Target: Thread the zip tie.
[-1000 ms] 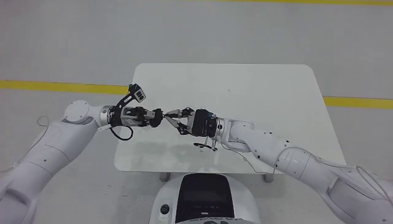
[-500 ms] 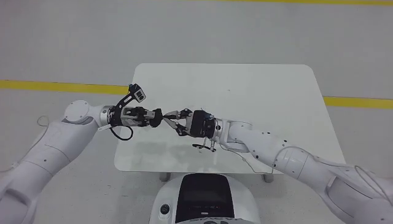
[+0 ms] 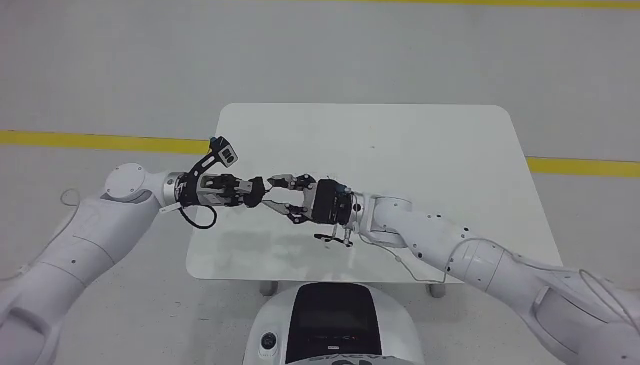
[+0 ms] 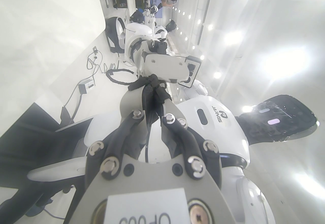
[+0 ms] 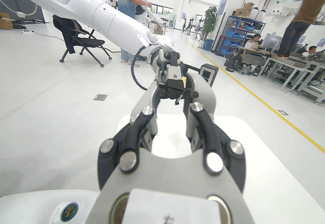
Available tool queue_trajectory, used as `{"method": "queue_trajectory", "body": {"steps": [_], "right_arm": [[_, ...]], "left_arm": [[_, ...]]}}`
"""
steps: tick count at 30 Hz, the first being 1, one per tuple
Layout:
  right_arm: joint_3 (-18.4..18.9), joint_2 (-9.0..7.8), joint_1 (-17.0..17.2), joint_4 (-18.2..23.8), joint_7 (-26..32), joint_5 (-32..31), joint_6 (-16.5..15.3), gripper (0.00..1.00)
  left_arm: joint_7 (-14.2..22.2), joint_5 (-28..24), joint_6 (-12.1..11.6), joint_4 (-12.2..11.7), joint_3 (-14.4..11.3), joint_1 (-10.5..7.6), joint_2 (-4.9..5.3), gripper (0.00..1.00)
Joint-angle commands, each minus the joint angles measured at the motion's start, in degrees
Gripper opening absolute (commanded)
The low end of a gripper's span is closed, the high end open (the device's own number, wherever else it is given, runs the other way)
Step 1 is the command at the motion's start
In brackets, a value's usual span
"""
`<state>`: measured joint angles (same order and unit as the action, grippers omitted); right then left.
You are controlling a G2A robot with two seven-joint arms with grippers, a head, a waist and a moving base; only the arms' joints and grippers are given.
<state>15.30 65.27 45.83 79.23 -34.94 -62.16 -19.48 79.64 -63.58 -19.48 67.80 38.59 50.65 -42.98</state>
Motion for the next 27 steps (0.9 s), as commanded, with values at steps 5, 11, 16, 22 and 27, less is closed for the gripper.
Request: {"method": "queue_trajectory", "body": {"steps": [5,11,16,22,27], "right_arm": [[1.28,-1.22,0.64,1.47,-0.29,-1.38,0.00,1.00],[1.28,-1.22,0.64,1.47,-0.29,-1.38,0.00,1.00],[1.28,-1.22,0.64,1.47,-0.29,-1.38,0.00,1.00],[4.26,-1.68,3.06,2.77,1.88,-5.03,4.05,1.00],[6.76,-2.42,5.24,5.11,4.01,-11.56,8.42,1.00]], "left_arm": [[0.00,0.00,0.00,0.00,0.00,0.00,0.00,0.00],[0.00,0.00,0.00,0.00,0.00,0.00,0.00,0.00],[0.00,0.00,0.00,0.00,0.00,0.00,0.00,0.00],[-0.87,-0.04,0.29,0.39,0.12,0.06,-0.03,0.00],[-0.08,-3.85,5.17,3.43,3.03,1.12,0.68,0.00]]}}
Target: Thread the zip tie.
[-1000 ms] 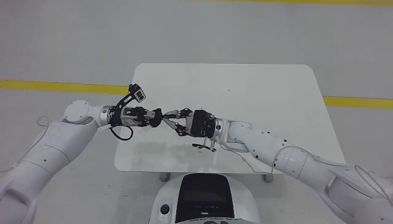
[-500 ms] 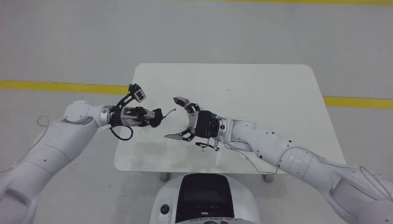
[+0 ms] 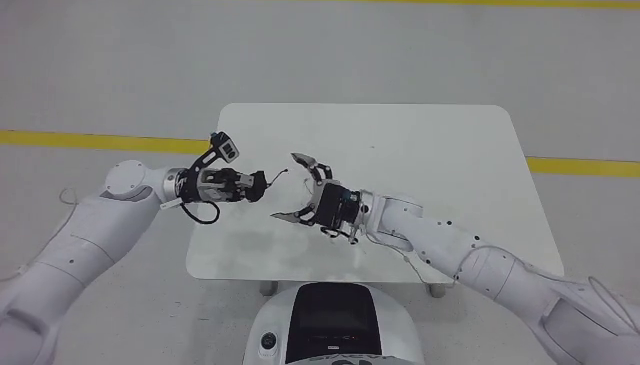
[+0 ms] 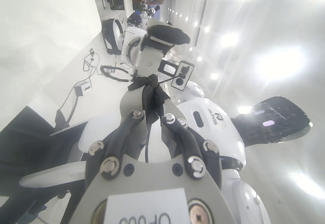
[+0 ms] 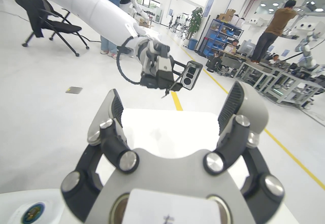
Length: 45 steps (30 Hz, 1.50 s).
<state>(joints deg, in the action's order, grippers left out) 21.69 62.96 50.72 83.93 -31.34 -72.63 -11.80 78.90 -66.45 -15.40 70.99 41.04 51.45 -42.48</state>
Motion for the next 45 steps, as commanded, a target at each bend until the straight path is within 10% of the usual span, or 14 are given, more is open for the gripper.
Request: {"method": "queue_trajectory", "body": {"steps": [1,10,19,32,45], "right_arm": [[0.97,-0.30,0.78,1.01,1.35,-3.03,1.79,1.00],[4.84,-1.18,4.51,5.82,6.65,-15.23,9.50,1.00],[5.54,-1.27,5.09,6.47,9.12,-17.32,12.51,1.00],[-3.52,-2.64,-1.64,6.83,11.56,-17.32,23.88,1.00],[-4.74,-2.27,-2.72,7.33,11.82,-17.32,24.98,1.00]], "left_arm": [[0.74,-2.14,2.37,0.84,1.29,0.84,0.39,0.00],[0.74,-8.63,8.69,5.17,3.23,4.94,1.36,0.00],[0.74,-6.51,7.57,4.67,3.58,4.57,1.48,0.00],[0.46,-22.98,16.12,-1.49,2.29,6.36,-2.50,0.00],[-3.68,-22.37,15.25,-0.71,2.71,7.18,-3.49,0.00]]}}
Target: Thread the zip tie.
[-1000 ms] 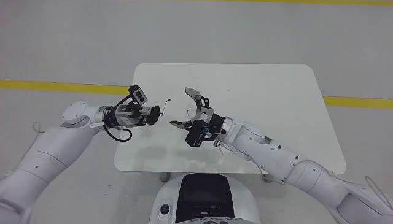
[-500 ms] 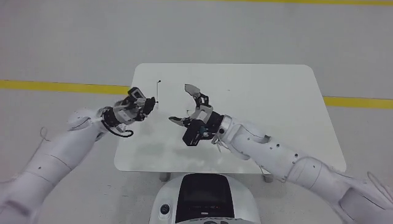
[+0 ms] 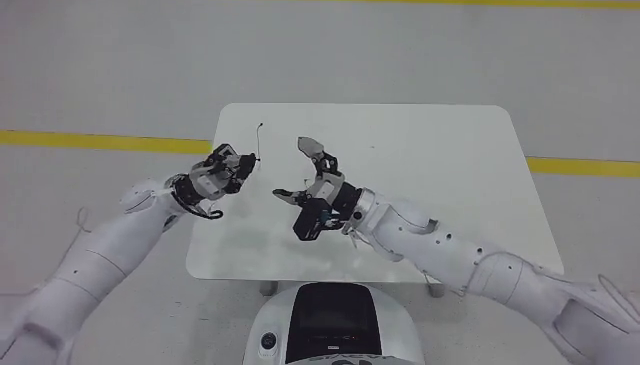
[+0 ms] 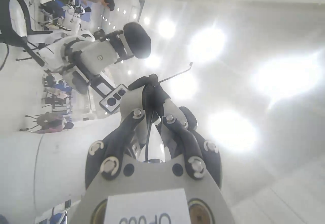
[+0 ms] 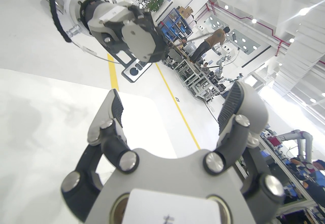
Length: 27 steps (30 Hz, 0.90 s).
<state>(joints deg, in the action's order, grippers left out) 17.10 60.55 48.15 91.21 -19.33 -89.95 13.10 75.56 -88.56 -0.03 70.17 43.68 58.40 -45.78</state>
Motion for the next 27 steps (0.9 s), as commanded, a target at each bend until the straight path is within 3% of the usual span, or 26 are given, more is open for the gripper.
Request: {"method": "queue_trajectory", "body": {"steps": [1,6,10,11,13,16,27], "right_arm": [[-0.28,0.28,-0.22,0.05,-0.44,0.00,0.30,1.00],[-1.12,1.22,-0.70,-0.62,-1.03,0.00,1.14,1.00],[-1.18,2.17,-0.19,-1.47,-1.15,0.00,2.22,1.00],[-1.07,2.39,0.05,-1.66,-1.22,0.00,2.41,0.93],[-0.84,2.81,0.37,-2.11,-1.28,0.00,2.54,0.66],[-0.54,3.50,0.72,-2.91,-1.26,0.00,2.54,0.49],[-0.93,5.42,0.22,-4.94,-1.62,0.00,3.15,0.39]], "left_arm": [[-0.64,-0.74,-0.25,0.24,0.10,0.46,-0.40,0.00],[-1.82,-1.39,-1.27,0.57,0.34,0.83,-1.62,0.00],[-1.07,-1.39,-0.59,0.03,2.28,1.72,-3.09,0.00],[-1.07,-1.39,-0.59,0.03,2.28,1.72,-3.09,0.00],[-1.07,-1.39,-0.59,0.03,2.28,1.72,-3.09,0.00],[-1.07,-1.39,-0.59,0.03,2.28,1.72,-3.09,0.00],[-1.07,-1.39,-0.59,0.03,2.28,1.72,-3.09,0.00]]}}
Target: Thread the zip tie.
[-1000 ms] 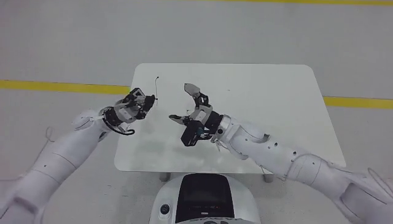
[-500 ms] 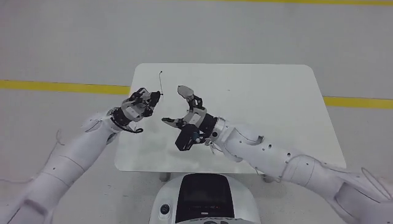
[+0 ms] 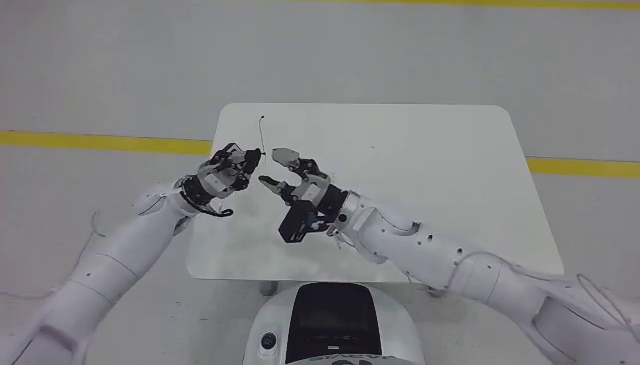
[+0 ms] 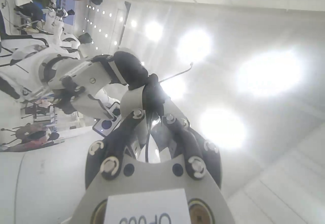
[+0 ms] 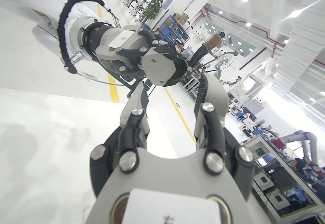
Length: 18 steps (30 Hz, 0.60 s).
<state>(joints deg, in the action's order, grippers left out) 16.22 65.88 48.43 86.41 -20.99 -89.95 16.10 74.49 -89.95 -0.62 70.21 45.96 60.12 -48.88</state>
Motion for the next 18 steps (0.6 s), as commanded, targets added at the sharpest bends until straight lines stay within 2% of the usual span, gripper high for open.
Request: {"method": "queue_trajectory", "body": {"steps": [1,18], "right_arm": [[-0.11,0.20,-0.10,-0.23,0.05,0.00,0.31,0.39],[-1.57,1.08,-1.17,-0.95,-1.09,0.00,3.38,0.33]], "left_arm": [[0.00,0.00,0.00,0.00,0.00,0.00,0.00,0.00],[0.00,0.00,0.00,0.00,0.00,0.00,0.00,0.00]]}}
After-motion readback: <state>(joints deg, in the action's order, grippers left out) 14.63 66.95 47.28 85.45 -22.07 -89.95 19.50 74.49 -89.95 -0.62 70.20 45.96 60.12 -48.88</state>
